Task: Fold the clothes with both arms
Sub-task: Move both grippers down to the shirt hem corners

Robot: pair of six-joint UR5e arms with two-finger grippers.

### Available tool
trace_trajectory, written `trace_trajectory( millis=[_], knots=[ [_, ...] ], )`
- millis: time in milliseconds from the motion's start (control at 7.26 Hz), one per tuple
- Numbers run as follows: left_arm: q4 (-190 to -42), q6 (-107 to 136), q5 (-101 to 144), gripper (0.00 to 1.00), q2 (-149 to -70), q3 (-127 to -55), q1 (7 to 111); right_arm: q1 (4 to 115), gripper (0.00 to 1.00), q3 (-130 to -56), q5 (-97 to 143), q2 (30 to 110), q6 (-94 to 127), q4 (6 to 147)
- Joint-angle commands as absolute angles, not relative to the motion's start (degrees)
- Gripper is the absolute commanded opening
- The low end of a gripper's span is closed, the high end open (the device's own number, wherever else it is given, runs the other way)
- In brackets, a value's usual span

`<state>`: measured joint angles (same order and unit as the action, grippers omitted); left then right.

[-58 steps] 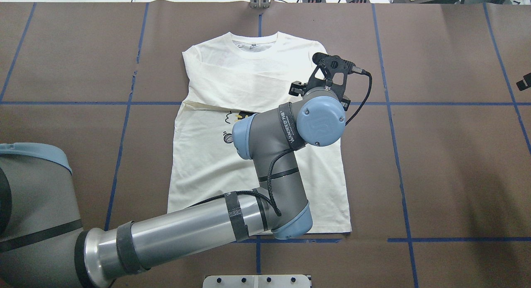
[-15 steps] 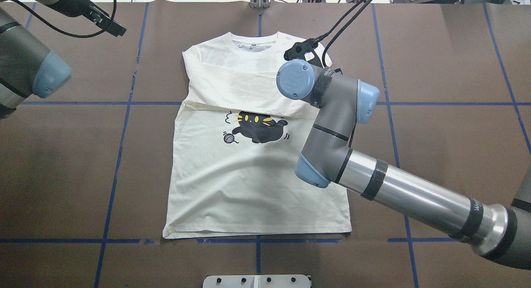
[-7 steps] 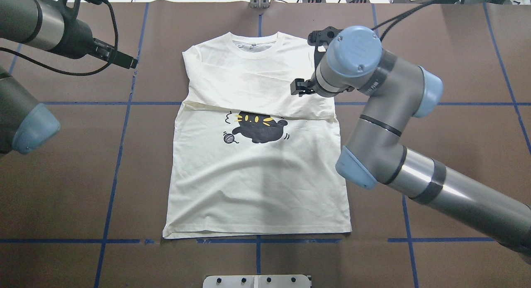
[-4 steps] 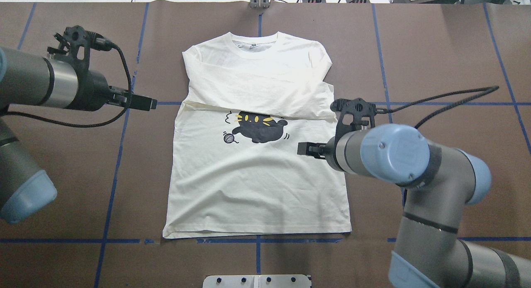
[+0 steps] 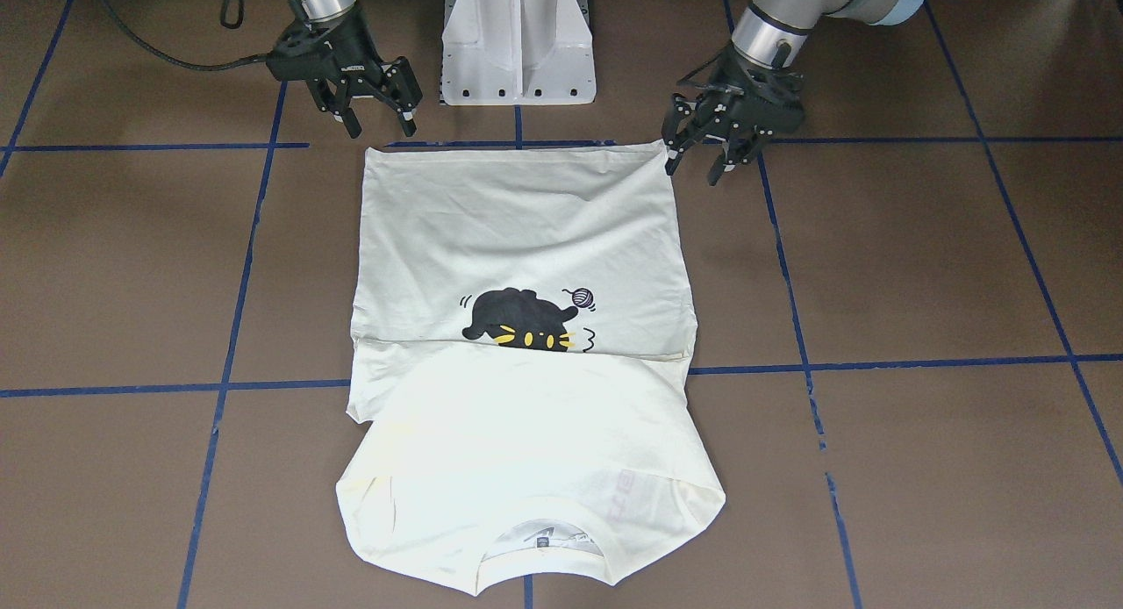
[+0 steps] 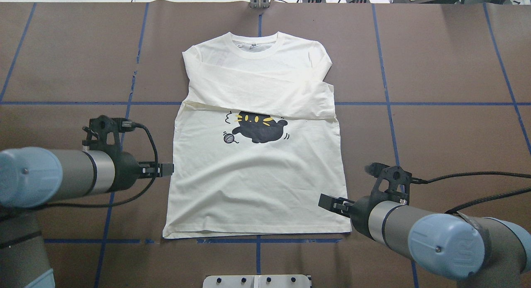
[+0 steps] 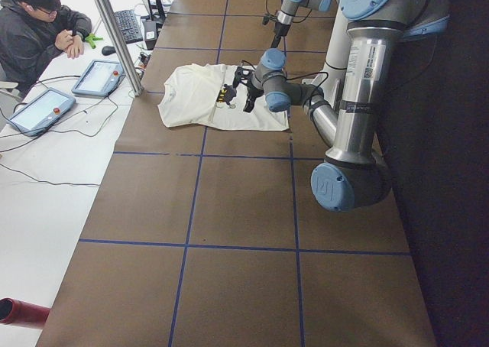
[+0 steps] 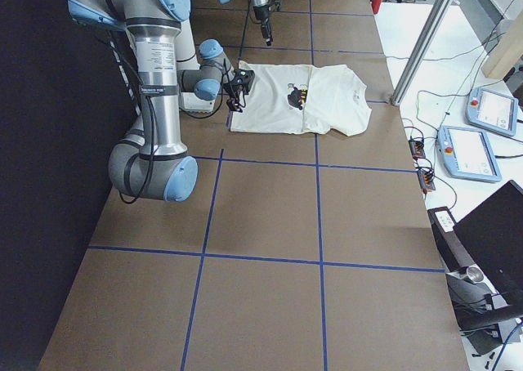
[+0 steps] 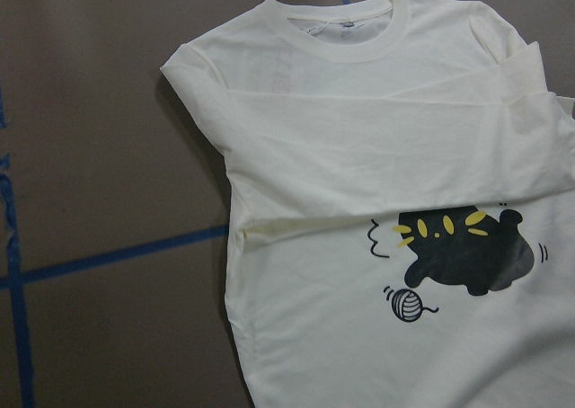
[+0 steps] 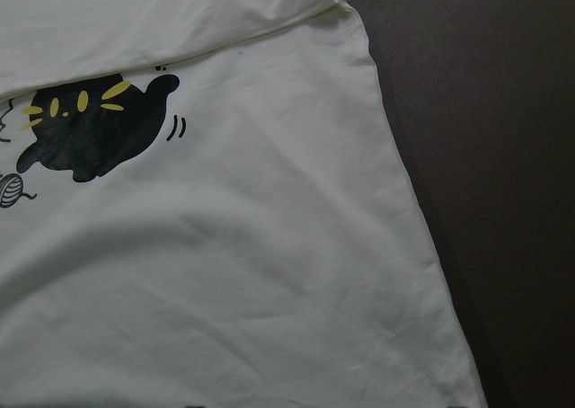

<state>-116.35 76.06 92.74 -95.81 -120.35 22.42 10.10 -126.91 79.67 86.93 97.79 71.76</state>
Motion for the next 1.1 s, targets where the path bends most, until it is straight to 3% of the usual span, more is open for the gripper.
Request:
trace_trajectory(
  millis=[0, 551, 965],
  knots=[
    [-116.2, 83.9, 86.7, 0.68, -93.6, -118.8, 13.6, 9.4, 0.94, -127.1, 78.3, 91.0, 98.3, 67.5],
    [-116.1, 84.0, 86.8, 0.63, -93.6, -116.1, 11.0, 9.4, 0.95, -126.9, 77.9, 91.0, 98.3, 67.5],
    [-116.1, 84.1, 87.1, 0.5, -93.7, -116.2, 9.5, 9.4, 0.95, -126.9, 77.7, 91.1, 98.3, 67.5]
  ],
)
